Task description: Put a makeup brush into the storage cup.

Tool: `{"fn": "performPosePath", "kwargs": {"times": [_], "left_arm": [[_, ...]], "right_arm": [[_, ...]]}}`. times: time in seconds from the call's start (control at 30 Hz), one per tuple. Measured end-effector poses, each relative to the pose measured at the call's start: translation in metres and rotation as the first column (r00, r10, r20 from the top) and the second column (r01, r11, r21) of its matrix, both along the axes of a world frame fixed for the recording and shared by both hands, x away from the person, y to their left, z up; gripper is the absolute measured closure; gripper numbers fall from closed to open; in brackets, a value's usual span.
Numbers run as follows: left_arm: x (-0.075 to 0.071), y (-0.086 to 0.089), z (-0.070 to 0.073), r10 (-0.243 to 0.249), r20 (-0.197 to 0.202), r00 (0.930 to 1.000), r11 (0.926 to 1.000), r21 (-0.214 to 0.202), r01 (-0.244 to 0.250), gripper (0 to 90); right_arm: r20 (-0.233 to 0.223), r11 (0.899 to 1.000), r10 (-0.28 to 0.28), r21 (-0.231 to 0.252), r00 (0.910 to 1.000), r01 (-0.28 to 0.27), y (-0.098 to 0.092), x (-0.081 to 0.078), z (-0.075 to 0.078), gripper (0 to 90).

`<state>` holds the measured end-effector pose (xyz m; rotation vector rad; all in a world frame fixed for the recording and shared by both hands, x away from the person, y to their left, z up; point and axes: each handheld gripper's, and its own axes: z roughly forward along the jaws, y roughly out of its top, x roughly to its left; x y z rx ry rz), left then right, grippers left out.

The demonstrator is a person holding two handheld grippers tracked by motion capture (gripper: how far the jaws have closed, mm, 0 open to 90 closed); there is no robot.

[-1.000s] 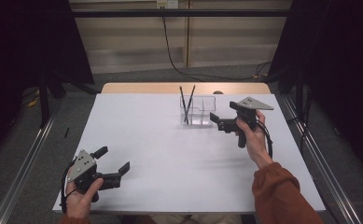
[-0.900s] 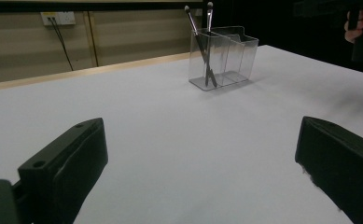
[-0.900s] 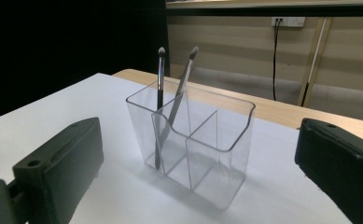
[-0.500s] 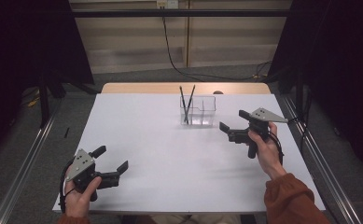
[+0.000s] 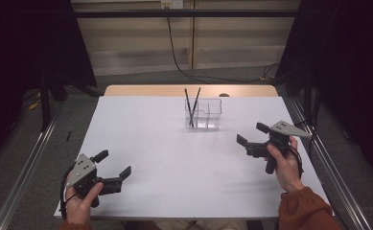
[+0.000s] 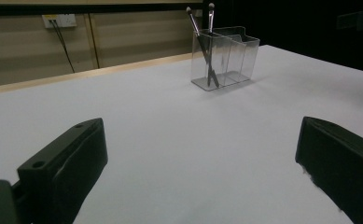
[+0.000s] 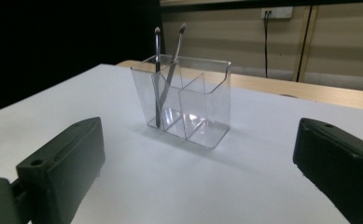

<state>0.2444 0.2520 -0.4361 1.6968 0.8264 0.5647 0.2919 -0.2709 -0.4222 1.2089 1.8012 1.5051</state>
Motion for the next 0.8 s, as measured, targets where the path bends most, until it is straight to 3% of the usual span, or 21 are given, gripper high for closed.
{"fn": "performPosePath", "kwargs": {"times": [0.6, 0.8], "left_arm": [[-0.004, 0.002, 0.001, 0.012, 0.012, 0.9999, 0.9999, 0.003, -0.012, 2.2], [-0.005, 0.004, 0.001, 0.019, 0.012, 0.9998, 0.9998, 0.000, -0.019, 2.2]], "right_arm": [[0.007, 0.999, -0.006, -0.044, 1.0000, 0.007, -0.028, -0.052, -0.017, 1.1], [0.022, 0.999, -0.022, -0.030, 0.9995, 0.022, -0.035, -0.068, -0.016, 1.0]]}}
